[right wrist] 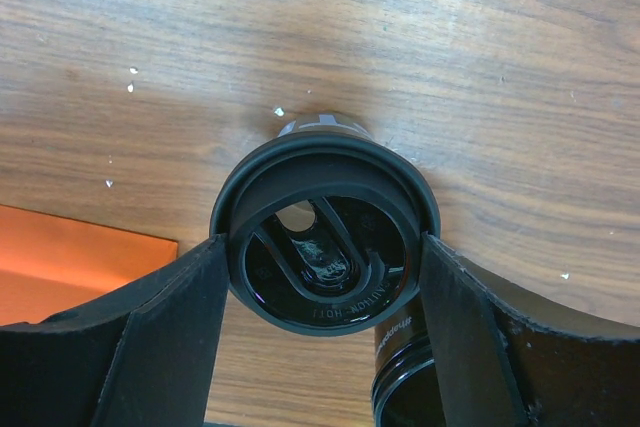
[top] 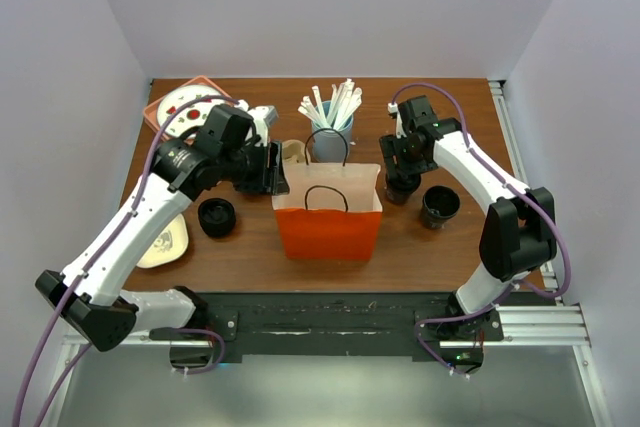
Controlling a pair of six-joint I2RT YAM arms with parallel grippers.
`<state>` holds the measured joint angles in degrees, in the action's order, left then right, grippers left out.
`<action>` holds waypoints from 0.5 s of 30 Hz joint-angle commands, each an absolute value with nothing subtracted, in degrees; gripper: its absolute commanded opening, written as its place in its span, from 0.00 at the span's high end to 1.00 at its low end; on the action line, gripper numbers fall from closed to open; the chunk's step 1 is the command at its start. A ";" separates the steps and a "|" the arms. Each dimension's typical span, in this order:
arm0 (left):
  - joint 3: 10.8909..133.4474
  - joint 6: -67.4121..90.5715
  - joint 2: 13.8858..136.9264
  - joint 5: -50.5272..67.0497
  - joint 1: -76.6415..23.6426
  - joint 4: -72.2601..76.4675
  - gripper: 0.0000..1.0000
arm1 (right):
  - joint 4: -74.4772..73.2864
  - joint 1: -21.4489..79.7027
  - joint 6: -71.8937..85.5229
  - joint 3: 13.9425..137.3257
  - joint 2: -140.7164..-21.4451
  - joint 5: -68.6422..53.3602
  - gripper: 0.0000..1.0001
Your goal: Pack the takeout coffee
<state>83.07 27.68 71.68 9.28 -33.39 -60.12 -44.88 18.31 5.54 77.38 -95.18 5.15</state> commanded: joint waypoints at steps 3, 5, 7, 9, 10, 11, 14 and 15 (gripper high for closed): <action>88.15 29.09 71.63 0.79 -33.13 -63.81 0.41 | -46.75 18.63 7.38 77.08 -91.32 6.24 0.39; 87.80 29.00 71.63 0.96 -33.13 -63.72 0.42 | -47.89 18.63 7.56 78.13 -90.01 6.15 0.40; 87.02 29.00 71.72 2.02 -33.13 -62.93 0.47 | -50.79 18.63 7.56 80.67 -89.04 6.07 0.41; 86.49 29.18 71.81 4.12 -33.13 -61.80 0.52 | -53.86 18.63 7.65 82.61 -87.37 6.24 0.43; 85.88 29.53 71.81 4.74 -33.05 -61.35 0.57 | -54.75 18.63 7.56 84.62 -86.67 5.89 0.44; 85.61 29.62 71.81 5.79 -33.13 -60.91 0.59 | -56.50 18.63 7.56 85.68 -85.09 5.63 0.45; 84.20 29.79 71.81 7.03 -33.13 -59.33 0.69 | -59.23 18.90 7.65 90.78 -83.06 5.10 0.46; 83.94 29.71 71.72 7.12 -33.13 -58.72 0.73 | -61.50 18.98 7.65 92.36 -82.19 4.84 0.46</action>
<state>85.19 29.21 71.88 4.78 -33.39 -61.87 -55.16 18.39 7.03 84.33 -87.44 5.15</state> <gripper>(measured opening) 0.333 0.729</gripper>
